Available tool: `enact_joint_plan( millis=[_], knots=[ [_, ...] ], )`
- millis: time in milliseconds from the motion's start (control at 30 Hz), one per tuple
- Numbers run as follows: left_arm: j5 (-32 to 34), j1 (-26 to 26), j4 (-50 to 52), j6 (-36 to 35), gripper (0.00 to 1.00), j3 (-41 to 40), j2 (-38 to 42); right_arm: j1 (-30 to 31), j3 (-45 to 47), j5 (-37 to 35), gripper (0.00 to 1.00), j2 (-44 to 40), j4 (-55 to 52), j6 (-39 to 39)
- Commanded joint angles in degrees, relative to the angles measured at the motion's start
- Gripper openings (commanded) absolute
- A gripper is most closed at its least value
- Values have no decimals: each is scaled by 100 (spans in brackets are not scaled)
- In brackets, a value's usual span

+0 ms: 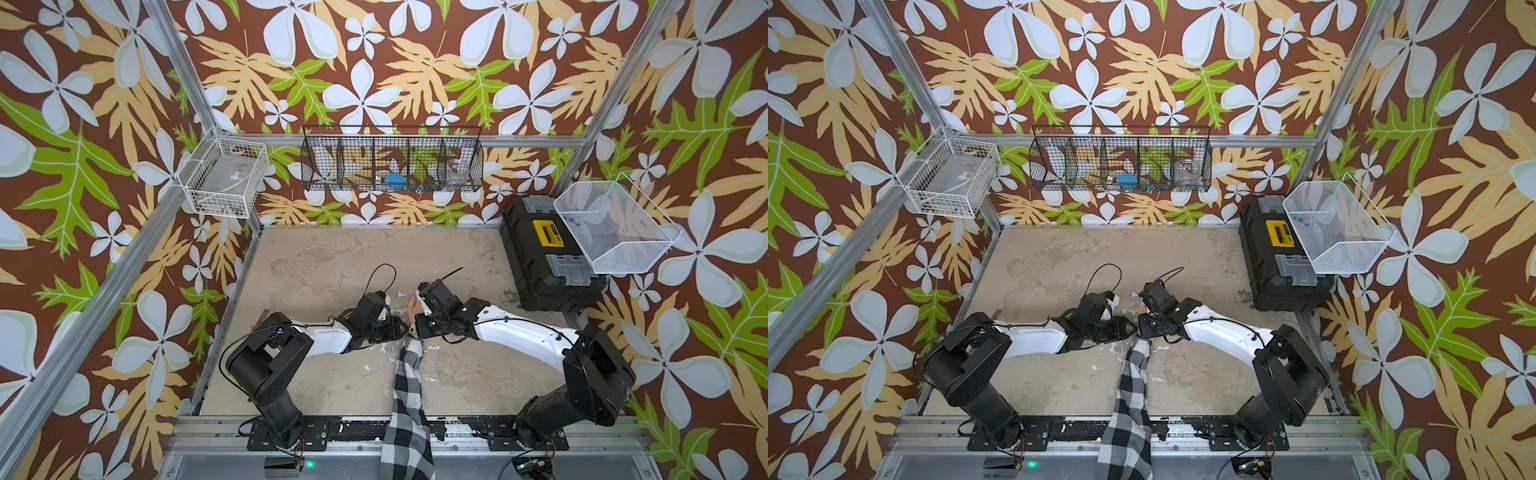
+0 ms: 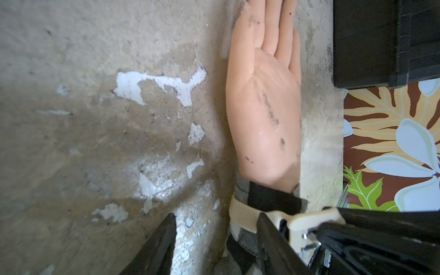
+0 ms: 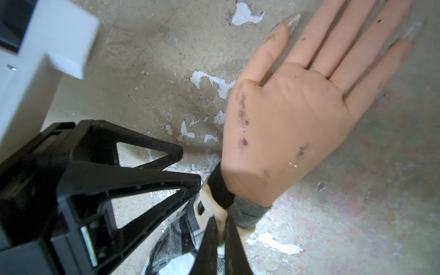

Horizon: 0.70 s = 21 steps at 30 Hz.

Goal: Take off the watch
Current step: Untie the watch from the hand.

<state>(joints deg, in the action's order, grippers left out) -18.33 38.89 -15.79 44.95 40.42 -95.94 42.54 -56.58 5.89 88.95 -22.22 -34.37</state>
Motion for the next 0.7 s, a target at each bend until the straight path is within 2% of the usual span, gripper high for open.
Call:
enact_joint_plan(
  millis=[0,67,367,467,667],
  knots=[
    [-9,14,-90,-4,56,-17,5,0,48,113,42,-81,288,-103],
    [-12,13,-82,-4,56,-17,27,7,84,-53,46,-165,272,-116],
    [-4,13,-12,-47,56,19,99,33,-11,-576,50,-326,-95,440],
    [11,13,6,-56,56,9,118,114,-139,-716,55,-266,-226,592],
    [22,13,6,-40,56,18,91,365,-578,-992,56,89,-482,636]
  ],
)
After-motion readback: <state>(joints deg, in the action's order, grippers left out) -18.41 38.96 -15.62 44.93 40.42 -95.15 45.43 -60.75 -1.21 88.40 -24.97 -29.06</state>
